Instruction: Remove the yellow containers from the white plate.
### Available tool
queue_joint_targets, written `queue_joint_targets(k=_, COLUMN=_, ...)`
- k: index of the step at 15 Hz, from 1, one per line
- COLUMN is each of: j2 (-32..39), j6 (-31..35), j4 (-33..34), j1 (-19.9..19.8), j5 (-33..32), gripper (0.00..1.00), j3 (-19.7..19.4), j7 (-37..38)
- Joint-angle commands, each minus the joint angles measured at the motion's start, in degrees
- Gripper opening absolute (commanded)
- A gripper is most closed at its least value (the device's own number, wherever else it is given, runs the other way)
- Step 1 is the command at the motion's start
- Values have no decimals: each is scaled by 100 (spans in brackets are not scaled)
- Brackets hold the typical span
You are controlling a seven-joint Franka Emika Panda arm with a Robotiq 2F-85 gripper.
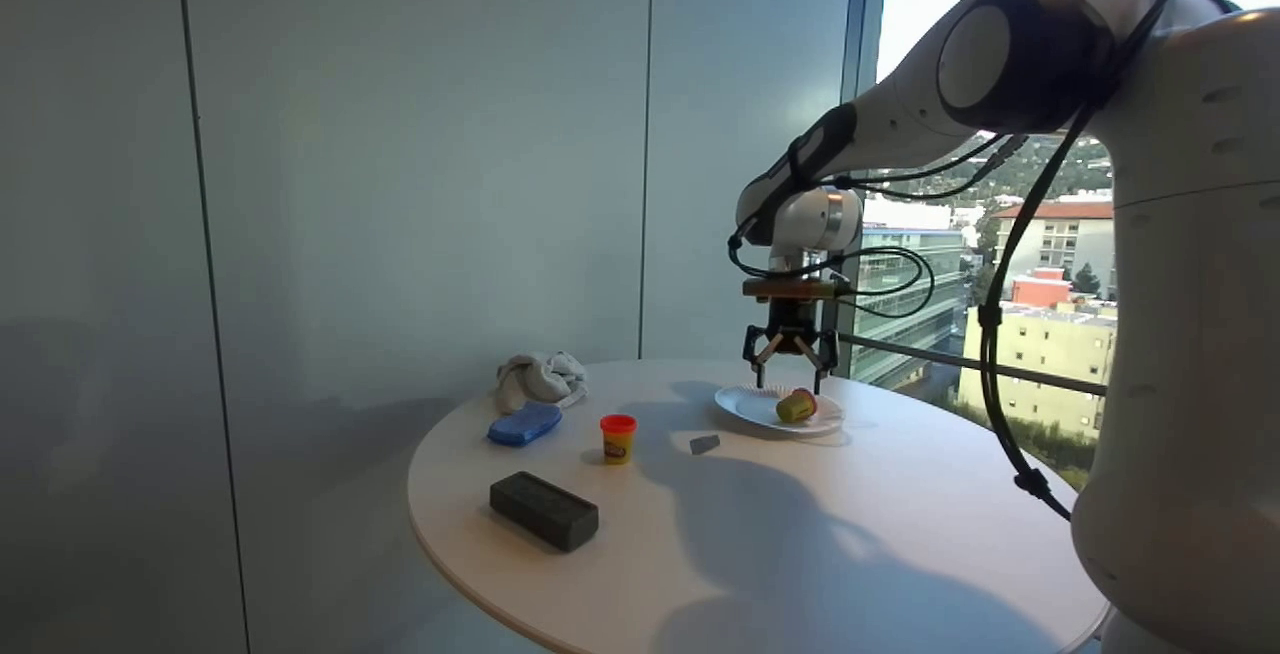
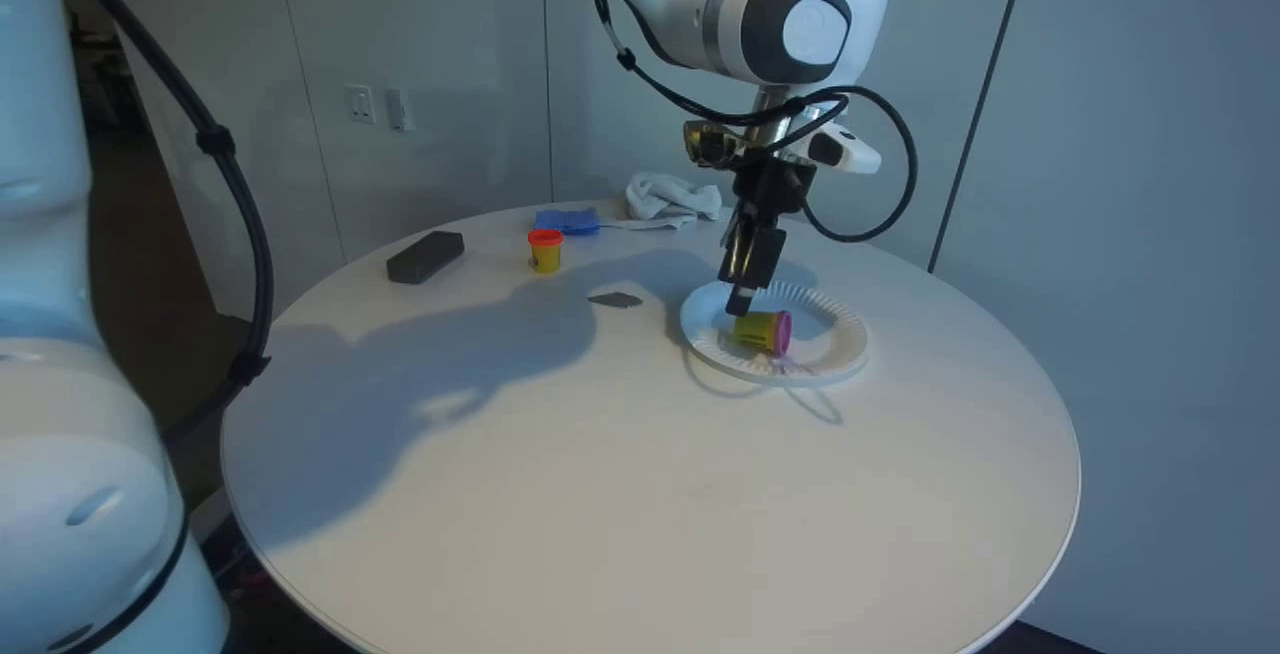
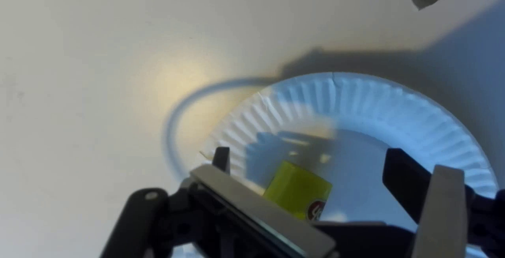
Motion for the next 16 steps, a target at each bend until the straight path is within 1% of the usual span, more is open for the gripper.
queue_joint_targets(k=1, j2=252, j6=-156, j4=209, j1=43, j5=-21, gripper=100, j3=-74, j7=1106)
queue_joint_targets(k=3, j2=358, j6=45, j4=236, j1=51, j5=-76, gripper=100, j3=-87, j7=1560)
queue_joint_targets(k=6, j2=343, j6=427, j4=229, j1=72, j5=-218, gripper=100, j3=-91, j7=1990)
queue_joint_targets(k=9, j2=365, j6=801, j4=231, j1=76, j5=-573, gripper=100, j3=-135, j7=2406)
queue_joint_targets(k=11, j2=401, j6=909, j4=224, j1=30, j5=-641, gripper=100, j3=-142, j7=2497)
queue_joint_targets(k=16, j2=579, j6=1006, j4=189, j1=3, j5=-578, gripper=100, j3=-163, j7=2566)
